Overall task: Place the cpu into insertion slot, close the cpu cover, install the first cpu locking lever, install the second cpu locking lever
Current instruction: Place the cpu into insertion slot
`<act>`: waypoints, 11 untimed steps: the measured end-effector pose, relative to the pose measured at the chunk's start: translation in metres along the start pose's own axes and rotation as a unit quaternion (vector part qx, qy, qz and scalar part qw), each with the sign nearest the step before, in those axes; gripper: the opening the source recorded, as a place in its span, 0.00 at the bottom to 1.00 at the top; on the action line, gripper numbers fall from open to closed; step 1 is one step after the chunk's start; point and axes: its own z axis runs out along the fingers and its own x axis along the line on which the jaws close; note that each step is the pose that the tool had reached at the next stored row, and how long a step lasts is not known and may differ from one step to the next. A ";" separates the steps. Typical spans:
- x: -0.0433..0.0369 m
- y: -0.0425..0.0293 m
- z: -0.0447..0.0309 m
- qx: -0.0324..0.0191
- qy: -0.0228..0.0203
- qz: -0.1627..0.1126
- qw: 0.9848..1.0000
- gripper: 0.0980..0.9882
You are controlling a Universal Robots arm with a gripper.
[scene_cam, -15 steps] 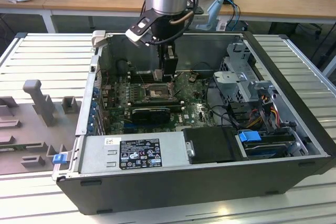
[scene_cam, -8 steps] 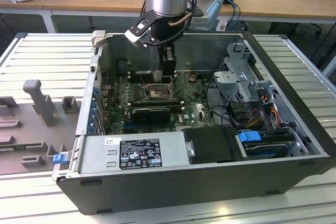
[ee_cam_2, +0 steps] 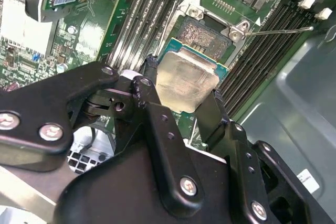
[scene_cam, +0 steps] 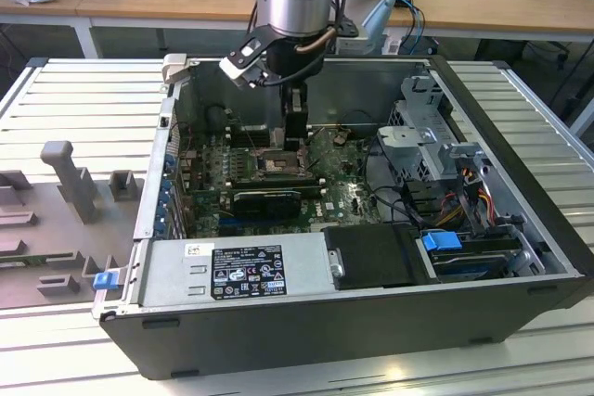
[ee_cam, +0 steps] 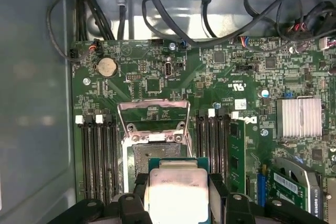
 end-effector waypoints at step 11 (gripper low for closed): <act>0.0013 -0.0062 0.0261 -0.001 0.003 -0.024 1.000 0.50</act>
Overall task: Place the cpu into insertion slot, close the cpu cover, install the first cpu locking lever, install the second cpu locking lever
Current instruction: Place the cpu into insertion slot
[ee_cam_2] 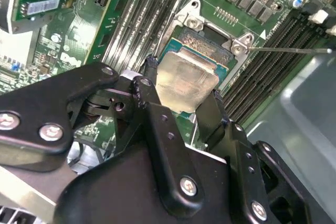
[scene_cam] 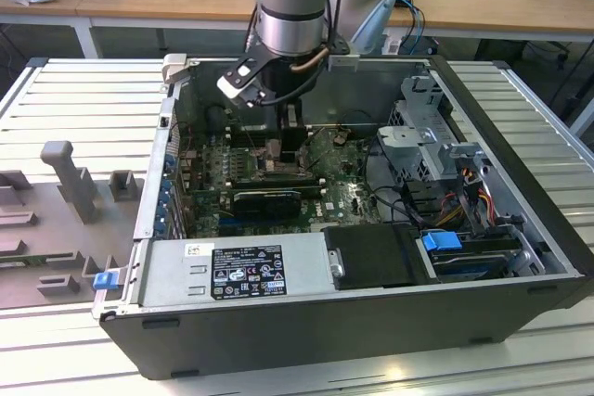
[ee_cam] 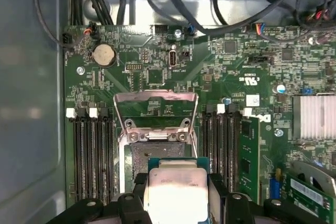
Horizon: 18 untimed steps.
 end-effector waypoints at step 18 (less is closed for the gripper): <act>0.0023 -0.0045 0.0167 -0.011 0.012 -0.005 1.000 0.50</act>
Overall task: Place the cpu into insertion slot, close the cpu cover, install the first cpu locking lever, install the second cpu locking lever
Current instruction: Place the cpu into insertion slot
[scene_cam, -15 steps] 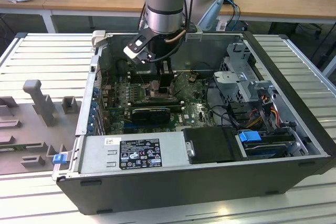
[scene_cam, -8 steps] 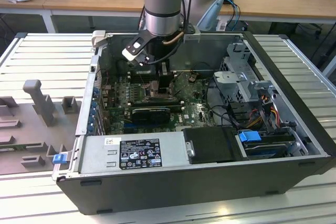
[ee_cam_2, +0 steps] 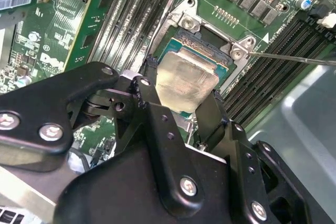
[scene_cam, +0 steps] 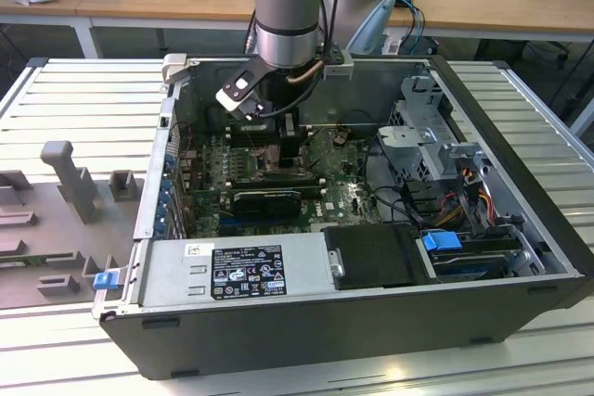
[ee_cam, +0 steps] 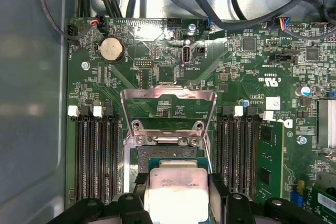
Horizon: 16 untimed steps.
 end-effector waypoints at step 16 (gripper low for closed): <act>0.0009 -0.0010 0.0115 0.000 0.000 0.001 1.000 0.50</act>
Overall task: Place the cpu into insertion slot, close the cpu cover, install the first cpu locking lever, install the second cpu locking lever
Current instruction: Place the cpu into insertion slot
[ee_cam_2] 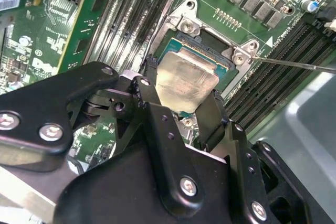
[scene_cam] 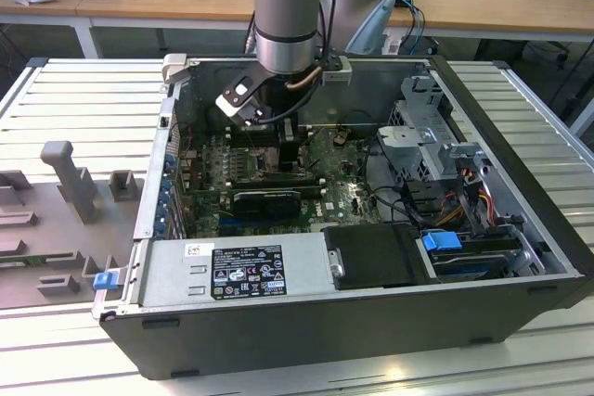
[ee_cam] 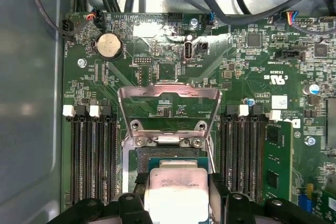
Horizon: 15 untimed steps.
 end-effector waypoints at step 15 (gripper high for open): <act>0.0079 0.0009 0.0136 0.000 0.000 0.005 1.000 0.50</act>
